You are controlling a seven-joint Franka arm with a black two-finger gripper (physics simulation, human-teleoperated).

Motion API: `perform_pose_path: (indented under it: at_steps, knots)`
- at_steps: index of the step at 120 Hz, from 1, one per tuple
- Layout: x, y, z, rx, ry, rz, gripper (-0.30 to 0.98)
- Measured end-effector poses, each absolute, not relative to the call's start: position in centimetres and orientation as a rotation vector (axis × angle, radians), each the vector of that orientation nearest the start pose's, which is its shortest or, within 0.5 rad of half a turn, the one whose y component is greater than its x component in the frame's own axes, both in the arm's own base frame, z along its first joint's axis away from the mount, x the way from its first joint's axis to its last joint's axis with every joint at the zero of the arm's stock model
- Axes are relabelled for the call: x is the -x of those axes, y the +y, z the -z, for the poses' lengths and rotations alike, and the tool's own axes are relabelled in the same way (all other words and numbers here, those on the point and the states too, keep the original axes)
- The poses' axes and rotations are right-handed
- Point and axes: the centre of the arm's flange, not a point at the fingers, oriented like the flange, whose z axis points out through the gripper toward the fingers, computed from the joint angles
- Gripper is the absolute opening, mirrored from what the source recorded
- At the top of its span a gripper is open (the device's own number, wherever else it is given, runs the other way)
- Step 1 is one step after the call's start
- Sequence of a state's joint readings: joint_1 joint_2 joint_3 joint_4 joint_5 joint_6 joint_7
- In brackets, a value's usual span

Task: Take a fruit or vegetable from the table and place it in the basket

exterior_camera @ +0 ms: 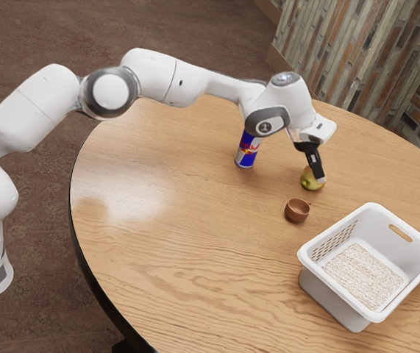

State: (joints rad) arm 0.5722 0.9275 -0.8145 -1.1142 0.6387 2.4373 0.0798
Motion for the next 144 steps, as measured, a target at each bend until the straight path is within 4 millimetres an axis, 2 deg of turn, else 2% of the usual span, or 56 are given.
perform_pose_path:
  at_steps: [32, 50, 58, 72, 76, 80, 84, 88, 102, 108, 123, 136, 144]
  knots:
    - [-80.3, 8.0, -39.2, 3.0, 0.339, 0.999, 0.66]
    - [-80.2, 8.9, -39.0, 3.015, 0.316, 0.889, 0.43]
    - [-79.9, 8.9, -41.7, 3.001, 0.311, 0.821, 0.41]
    - [-78.4, 8.1, -48.6, 2.983, 0.311, 0.697, 0.4]
    - [-77.6, 7.1, -51.2, 2.97, 0.325, 0.667, 0.4]
    - [-76.2, 4.8, -55.1, 2.937, 0.357, 0.651, 0.4]
    - [-74.4, 2.6, -58.9, 2.899, 0.374, 0.625, 0.4]
    - [-72.3, 1.4, -62.1, 2.859, 0.355, 0.575, 0.41]
    - [-64.5, -0.5, -67.4, 2.804, 0.265, 0.369, 0.41]
    - [-62.7, -2.4, -68.9, 2.819, 0.282, 0.345, 0.41]
    - [-59.5, -10.7, -70.7, 2.846, 0.451, 0.33, 0.42]
    - [-56.8, -19.2, -70.1, 2.834, 0.647, 0.297, 0.42]
    - [-55.7, -22.6, -69.1, 2.823, 0.729, 0.276, 0.42]
